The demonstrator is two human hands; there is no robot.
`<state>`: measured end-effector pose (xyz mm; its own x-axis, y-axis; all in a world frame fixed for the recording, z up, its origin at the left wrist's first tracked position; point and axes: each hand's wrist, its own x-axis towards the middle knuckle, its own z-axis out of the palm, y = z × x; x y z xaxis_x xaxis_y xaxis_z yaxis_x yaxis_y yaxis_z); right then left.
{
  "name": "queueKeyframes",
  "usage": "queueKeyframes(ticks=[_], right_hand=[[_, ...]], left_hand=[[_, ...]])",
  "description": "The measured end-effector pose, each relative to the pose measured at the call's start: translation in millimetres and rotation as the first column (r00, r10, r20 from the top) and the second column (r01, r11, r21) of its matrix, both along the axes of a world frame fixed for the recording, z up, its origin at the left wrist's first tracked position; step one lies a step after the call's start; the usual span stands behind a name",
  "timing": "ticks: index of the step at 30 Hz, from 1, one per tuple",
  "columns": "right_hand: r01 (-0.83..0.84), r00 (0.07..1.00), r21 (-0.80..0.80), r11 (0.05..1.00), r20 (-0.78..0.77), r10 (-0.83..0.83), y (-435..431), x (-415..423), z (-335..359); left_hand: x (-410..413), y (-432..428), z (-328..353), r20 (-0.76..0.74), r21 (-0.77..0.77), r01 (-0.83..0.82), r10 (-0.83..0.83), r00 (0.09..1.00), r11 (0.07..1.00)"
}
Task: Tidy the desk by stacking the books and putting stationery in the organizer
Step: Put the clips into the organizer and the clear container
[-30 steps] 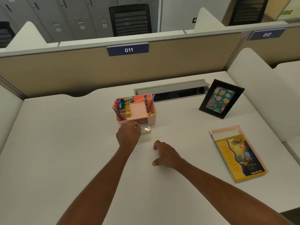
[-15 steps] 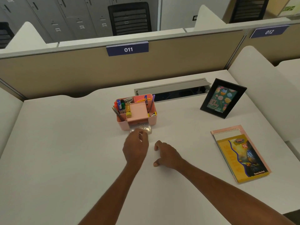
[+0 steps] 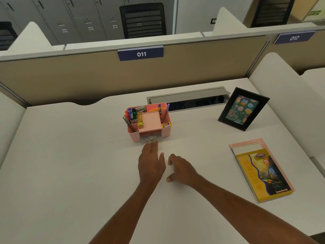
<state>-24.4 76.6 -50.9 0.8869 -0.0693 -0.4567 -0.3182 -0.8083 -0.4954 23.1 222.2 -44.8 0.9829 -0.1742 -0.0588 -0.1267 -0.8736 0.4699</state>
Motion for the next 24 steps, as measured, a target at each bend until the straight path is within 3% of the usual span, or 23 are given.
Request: queueKeyframes(ticks=[2, 5, 9, 24], right_hand=[[-0.051, 0.998, -0.062, 0.997, 0.031, 0.053, 4, -1, 3], [-0.147, 0.962, -0.222, 0.964, 0.196, 0.191, 15, 0, 7], [-0.163, 0.897, -0.287, 0.944, 0.356, 0.262, 32, 15, 6], [-0.131, 0.936, -0.275, 0.952, 0.283, 0.211, 42, 54, 12]], left_hand=[[5, 0, 4, -0.028, 0.000, 0.006, -0.006, 1.000, 1.000], [11, 3, 7, -0.028, 0.001, 0.015, -0.015, 0.999, 1.000], [16, 11, 6, -0.022, 0.013, 0.031, -0.030, 0.999, 0.999], [38, 24, 14, -0.051, 0.047, 0.008, -0.006, 0.999, 0.999]])
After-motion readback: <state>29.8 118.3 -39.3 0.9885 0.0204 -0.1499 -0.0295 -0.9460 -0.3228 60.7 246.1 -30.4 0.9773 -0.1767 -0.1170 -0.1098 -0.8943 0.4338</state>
